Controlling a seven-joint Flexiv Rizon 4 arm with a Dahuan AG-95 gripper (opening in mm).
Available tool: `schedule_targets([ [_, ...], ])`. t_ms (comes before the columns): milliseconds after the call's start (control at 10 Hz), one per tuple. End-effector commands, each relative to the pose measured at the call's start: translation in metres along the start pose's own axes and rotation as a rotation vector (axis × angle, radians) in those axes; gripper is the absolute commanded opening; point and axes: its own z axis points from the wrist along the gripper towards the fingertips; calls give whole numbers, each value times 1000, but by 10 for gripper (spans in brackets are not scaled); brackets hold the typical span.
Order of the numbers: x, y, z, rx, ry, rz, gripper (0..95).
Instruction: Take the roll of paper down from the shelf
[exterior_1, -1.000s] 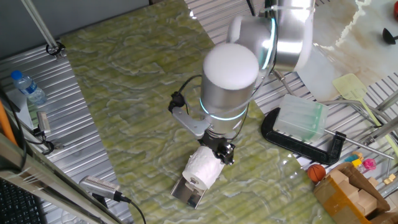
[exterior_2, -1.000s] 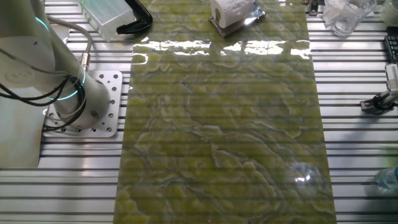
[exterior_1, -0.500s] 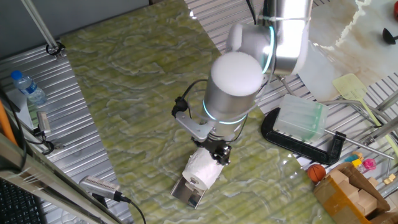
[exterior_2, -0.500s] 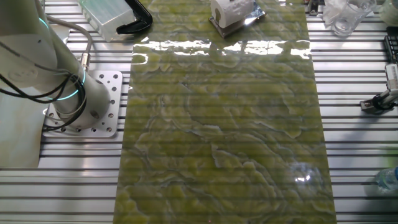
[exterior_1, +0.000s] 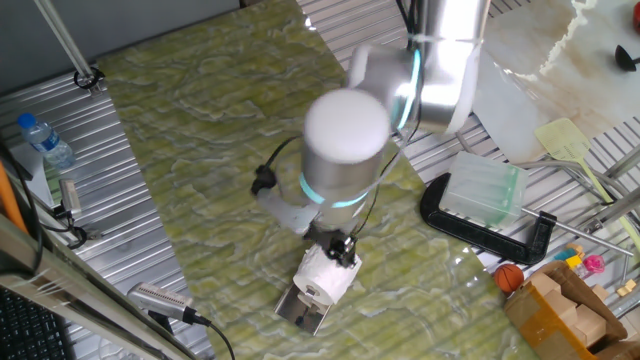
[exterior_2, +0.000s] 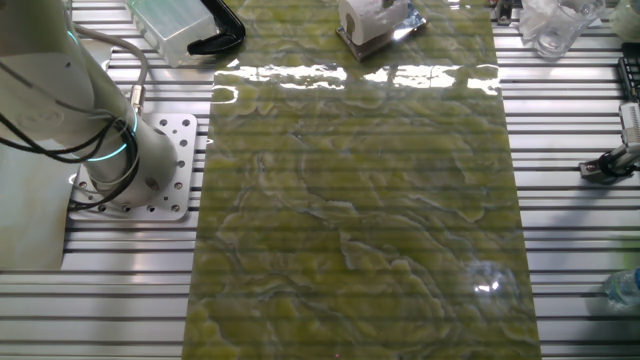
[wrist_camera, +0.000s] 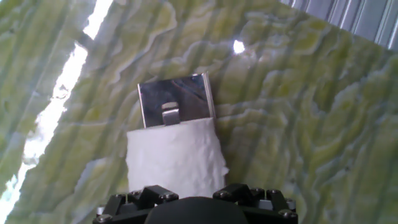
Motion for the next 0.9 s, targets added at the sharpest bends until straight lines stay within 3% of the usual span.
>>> schedule_targets([
  [100,0,0,7,-8,9,-8,760],
  [300,3,4,16,-33,3,14,760],
  [400,4,6,16,-33,-2,11,950],
  [900,9,16,29,1,-21,-12,950],
])
